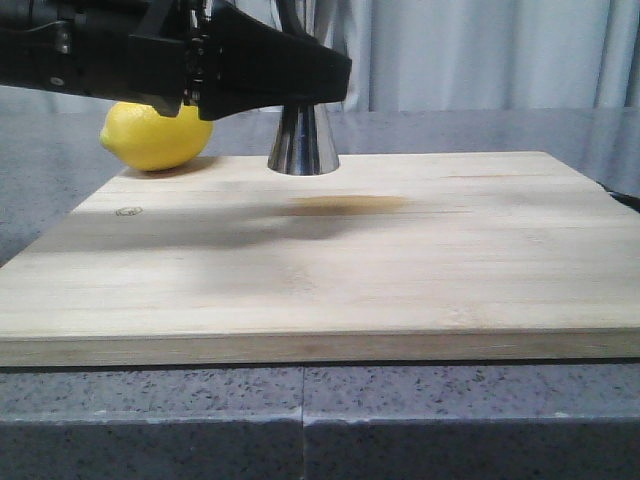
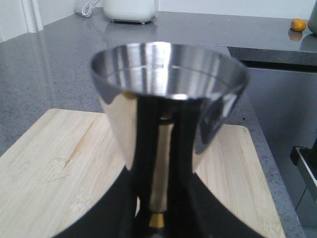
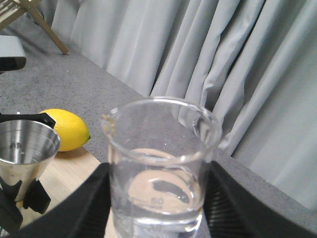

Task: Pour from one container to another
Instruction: 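Lift the beaker with the right gripper toward the jigger, then tilt the beaker with the right gripper, pouring liquid into the jigger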

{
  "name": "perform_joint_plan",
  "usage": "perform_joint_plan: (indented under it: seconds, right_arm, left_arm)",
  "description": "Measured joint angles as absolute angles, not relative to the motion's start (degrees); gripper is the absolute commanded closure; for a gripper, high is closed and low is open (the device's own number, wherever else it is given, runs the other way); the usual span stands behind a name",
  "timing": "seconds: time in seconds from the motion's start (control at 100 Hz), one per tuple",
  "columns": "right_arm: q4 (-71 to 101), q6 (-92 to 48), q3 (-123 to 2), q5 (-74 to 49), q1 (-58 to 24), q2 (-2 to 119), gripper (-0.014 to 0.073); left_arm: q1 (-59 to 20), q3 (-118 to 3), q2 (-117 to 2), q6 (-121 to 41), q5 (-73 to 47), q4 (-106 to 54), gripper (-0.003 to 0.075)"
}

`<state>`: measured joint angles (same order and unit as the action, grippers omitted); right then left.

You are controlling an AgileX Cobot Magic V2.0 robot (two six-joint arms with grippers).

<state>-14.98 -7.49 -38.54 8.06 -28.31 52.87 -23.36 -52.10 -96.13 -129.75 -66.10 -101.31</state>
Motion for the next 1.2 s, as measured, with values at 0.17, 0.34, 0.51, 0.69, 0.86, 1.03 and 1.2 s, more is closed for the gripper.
perform_joint_plan:
  seconds: [0.17, 0.34, 0.51, 0.69, 0.86, 1.03, 1.2]
  right_arm:
    - [-16.9, -7.5, -39.9, 6.8, -28.6, 53.1, 0.0357]
    - [-18.3, -7.5, -42.4, 5.9, -28.6, 54.9, 0.0357]
    - [-20.0, -7.5, -44.6, 5.7, -28.7, 57.6, 0.0357]
    - [-22.0, -7.5, -46.2, 5.3, -30.1, 59.6, 0.0357]
    - [-24.5, -7.5, -47.5, 4.1, -32.3, 60.3, 0.0357]
    - [-26.9, -7.5, -48.4, 3.1, -32.7, 61.2, 0.0357]
    - [-28.9, -7.5, -48.4, 2.9, -32.8, 61.2, 0.0357]
  left_arm:
    - [-23.4, -52.1, -96.1, -129.7, -66.1, -101.3, 0.0739]
    - [-23.4, -52.1, -96.1, -129.5, -66.1, -101.3, 0.0739]
    - [-24.0, -52.1, -96.1, -129.2, -66.1, -101.3, 0.0739]
    - [-24.1, -52.1, -96.1, -129.0, -66.1, -101.3, 0.0739]
    - [-24.1, -52.1, -96.1, -128.7, -66.1, -101.3, 0.0739]
    - [-24.1, -52.1, -96.1, -128.7, -66.1, -101.3, 0.0739]
    - [-24.1, -52.1, -96.1, -128.6, -66.1, -101.3, 0.0739]
